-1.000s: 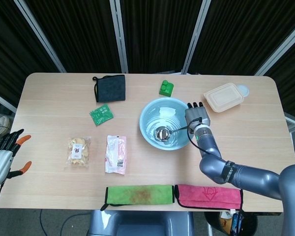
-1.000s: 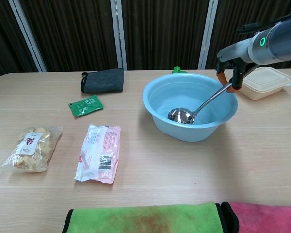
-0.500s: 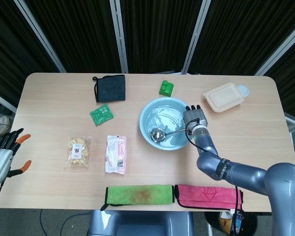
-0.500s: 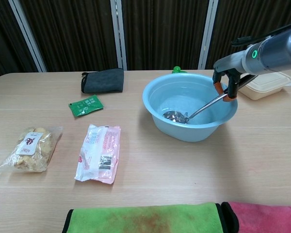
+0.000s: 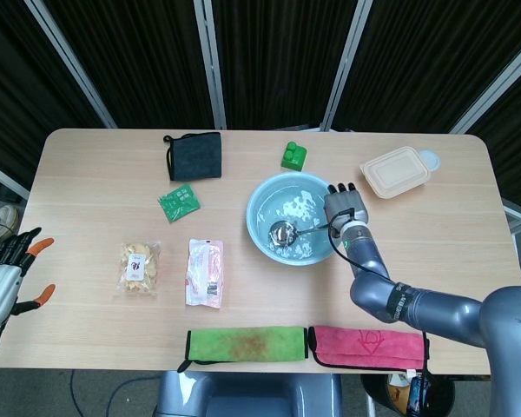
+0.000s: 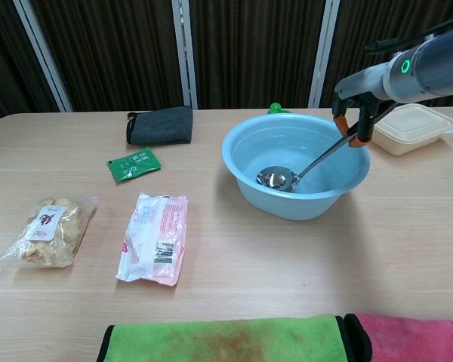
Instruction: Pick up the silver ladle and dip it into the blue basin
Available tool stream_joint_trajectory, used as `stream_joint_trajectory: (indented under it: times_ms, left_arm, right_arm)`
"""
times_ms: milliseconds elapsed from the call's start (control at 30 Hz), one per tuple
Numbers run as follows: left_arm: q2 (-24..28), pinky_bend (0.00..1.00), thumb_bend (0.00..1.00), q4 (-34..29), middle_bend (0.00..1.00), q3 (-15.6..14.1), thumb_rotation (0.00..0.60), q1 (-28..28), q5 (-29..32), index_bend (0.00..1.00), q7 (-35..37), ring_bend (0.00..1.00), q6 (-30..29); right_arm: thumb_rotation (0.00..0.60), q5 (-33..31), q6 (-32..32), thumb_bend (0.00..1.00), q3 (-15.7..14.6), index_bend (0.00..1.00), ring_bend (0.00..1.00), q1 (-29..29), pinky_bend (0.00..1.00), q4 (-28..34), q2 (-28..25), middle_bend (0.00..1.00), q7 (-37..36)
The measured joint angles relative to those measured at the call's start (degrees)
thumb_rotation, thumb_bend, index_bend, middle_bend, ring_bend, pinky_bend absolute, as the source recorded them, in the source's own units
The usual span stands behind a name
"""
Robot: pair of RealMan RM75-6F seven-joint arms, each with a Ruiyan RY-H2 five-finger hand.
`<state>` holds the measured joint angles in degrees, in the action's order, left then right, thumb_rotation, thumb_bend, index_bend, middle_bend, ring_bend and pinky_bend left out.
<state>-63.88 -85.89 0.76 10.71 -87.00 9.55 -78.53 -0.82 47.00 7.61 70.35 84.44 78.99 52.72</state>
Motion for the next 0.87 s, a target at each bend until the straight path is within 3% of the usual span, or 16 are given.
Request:
stream_joint_trajectory:
  times_ms: [467, 867]
  left_arm:
    - [0.39, 0.00, 0.31, -0.20, 0.00, -0.19, 0.600, -0.64, -0.99, 0.14, 0.62, 0.00, -1.66]
    - [0.20, 0.00, 0.31, -0.56, 0.00, -0.45, 0.600, -0.76, -1.49, 0.14, -0.37, 0.00, -1.87]
  right_arm:
    - [0.600, -5.38, 5.15, 0.44, 1.69, 0.72, 0.00, 3.65, 0.00, 10.92, -8.63, 0.07, 1.28]
    - [0.600, -7.35, 7.05, 0.44, 1.73, 0.72, 0.00, 4.52, 0.00, 16.05, -13.52, 0.07, 1.88]
